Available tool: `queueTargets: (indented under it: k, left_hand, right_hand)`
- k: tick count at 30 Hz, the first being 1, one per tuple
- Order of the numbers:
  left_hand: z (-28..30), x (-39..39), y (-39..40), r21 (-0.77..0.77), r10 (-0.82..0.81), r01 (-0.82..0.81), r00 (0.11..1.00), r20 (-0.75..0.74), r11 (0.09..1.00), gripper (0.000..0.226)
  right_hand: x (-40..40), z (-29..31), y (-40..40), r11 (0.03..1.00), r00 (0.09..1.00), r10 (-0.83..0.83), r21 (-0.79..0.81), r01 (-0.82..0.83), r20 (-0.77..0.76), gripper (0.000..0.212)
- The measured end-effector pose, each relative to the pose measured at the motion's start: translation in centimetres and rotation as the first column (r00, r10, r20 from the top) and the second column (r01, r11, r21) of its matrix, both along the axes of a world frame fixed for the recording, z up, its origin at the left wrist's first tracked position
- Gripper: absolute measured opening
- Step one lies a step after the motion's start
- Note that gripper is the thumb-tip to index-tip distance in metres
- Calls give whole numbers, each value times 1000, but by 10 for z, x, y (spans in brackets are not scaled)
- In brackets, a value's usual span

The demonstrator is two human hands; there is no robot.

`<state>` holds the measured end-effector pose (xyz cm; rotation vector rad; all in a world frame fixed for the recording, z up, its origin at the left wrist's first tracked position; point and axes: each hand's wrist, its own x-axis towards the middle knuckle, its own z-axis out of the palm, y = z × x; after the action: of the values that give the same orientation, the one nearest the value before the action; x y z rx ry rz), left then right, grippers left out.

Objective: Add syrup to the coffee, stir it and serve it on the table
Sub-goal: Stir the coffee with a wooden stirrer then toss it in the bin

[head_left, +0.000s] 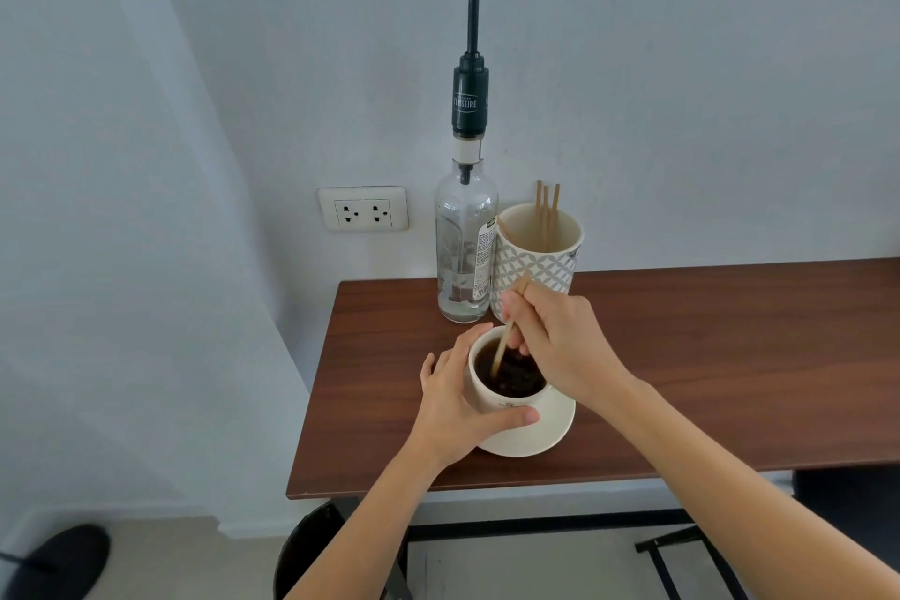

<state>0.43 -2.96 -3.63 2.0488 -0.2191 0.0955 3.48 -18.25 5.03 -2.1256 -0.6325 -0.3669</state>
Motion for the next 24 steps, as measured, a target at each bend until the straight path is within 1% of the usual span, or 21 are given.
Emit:
queueTargets:
  k: [2,4,5,8,9,12,13,16,20,22,24]
  left_hand:
    - [0,0,0,1,1,-1,1000,-4,1000,95]
    - [0,0,0,-2,0,0,1000,0,1000,93]
    - [0,0,0,-3,0,0,1000,1,1000,92]
    - [-2,1,1,2,1,-1,1000,5,1000,95]
    - [-2,1,0,5,1,-1,1000,5,1000,96]
    - [-1,0,0,6,2,-2,1000,3,1000,93]
    - [-1,0,0,5,2,-2,1000,4,1000,93]
    - [-2,1,1,5,2,-2,1000,5,1000,95]
    - [0,0,0,11,7,-7,1000,-3,1000,93]
    - [0,0,0,16,6,-6,1000,4,1000,91]
    - [0,0,0,15,1,-1,1000,13,1000,90]
  right_hand:
    - [3,1,-2,1000,999,-23,-20,23,28,28]
    - [8,2,-6,989,992,-84,-114,94,90,28]
    - [8,1,-7,985,990,-96,-132,109,100,29]
    - [3,-3,-4,998,999,-41,-41,43,31,28]
    - [3,-3,-3,999,999,-35,-21,35,29,27]
    - [7,-2,-6,992,992,-93,-78,99,82,28]
    - [7,-2,-7,991,992,-97,-81,104,82,29]
    - [3,-4,-5,999,996,-46,-19,47,77,29]
    - [4,-2,-6,993,986,-82,-77,93,144,26]
    - [2,-1,-7,995,988,-87,-41,93,126,28]
    - [-4,4,-12,993,983,-115,21,113,145,31]
